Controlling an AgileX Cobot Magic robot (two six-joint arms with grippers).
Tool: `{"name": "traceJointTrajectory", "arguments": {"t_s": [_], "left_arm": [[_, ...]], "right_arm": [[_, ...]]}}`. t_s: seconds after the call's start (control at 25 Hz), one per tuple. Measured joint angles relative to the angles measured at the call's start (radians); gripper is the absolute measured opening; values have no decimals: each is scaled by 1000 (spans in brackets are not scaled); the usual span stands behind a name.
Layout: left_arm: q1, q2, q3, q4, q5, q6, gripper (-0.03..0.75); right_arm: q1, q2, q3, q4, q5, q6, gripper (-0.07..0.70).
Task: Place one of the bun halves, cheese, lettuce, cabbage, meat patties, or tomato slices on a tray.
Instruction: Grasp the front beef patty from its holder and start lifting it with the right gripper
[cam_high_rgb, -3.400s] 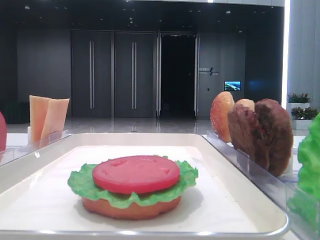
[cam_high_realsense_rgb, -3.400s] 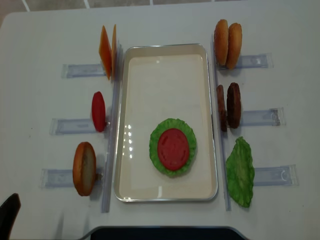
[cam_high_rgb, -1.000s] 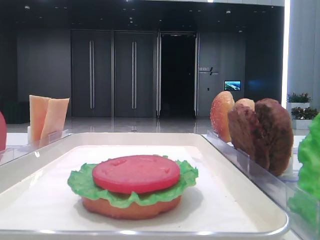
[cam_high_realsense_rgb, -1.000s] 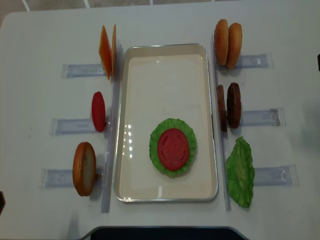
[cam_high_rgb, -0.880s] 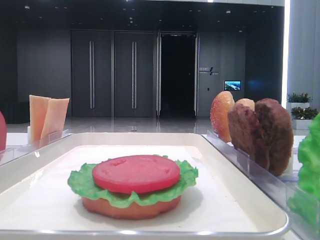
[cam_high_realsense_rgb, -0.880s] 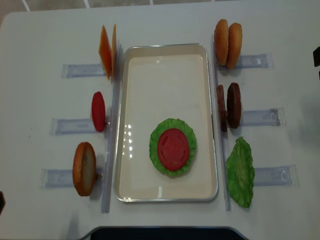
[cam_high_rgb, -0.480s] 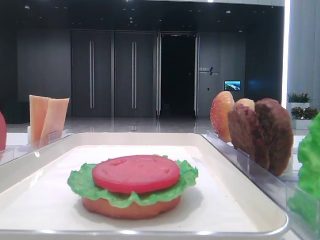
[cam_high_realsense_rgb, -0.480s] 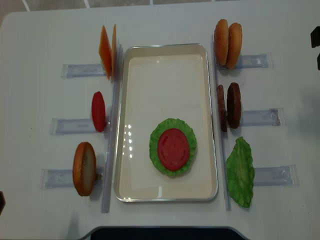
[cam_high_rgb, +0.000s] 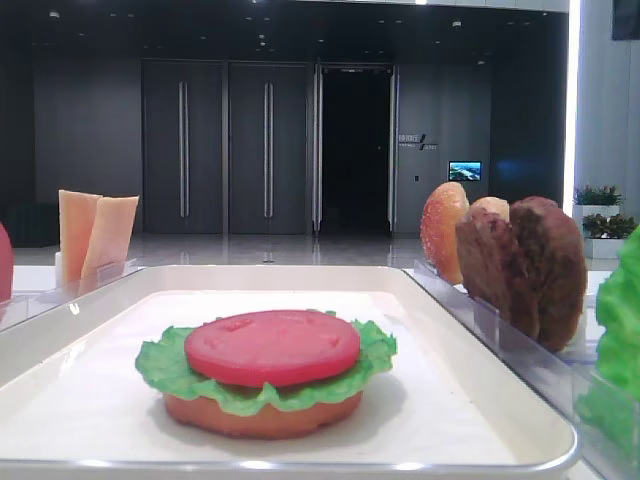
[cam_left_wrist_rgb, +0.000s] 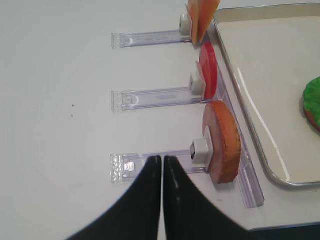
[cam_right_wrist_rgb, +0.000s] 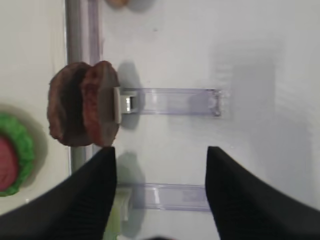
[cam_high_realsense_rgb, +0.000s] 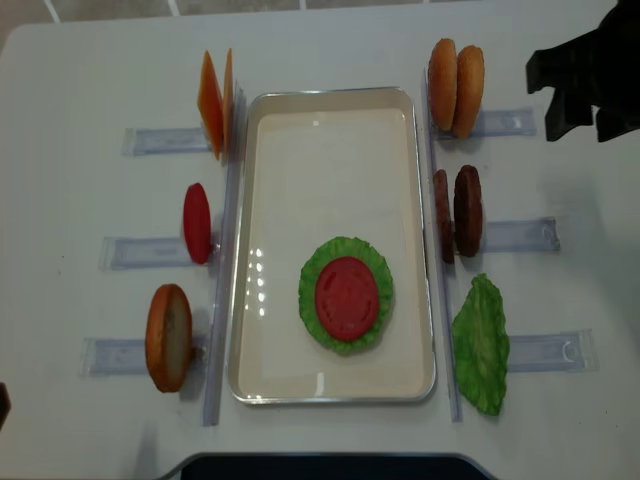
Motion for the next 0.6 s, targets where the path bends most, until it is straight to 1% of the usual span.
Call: {"name": "traceJointTrajectory", "arguments": {"t_s": [0.2, 0.32, 0.48, 0.6], "left_arm": [[0, 0, 0, 0, 0, 0, 0], [0, 0, 0, 0, 0, 0, 0], [0, 0, 0, 0, 0, 0, 0], [0, 0, 0, 0, 0, 0, 0]], "right_arm": [[75, 47, -1, 0, 0, 104, 410], [104, 59, -5, -8, -19, 161, 416], [157, 62, -6, -36, -50, 208, 439], [192, 84, -7, -40, -60, 226, 454]]}}
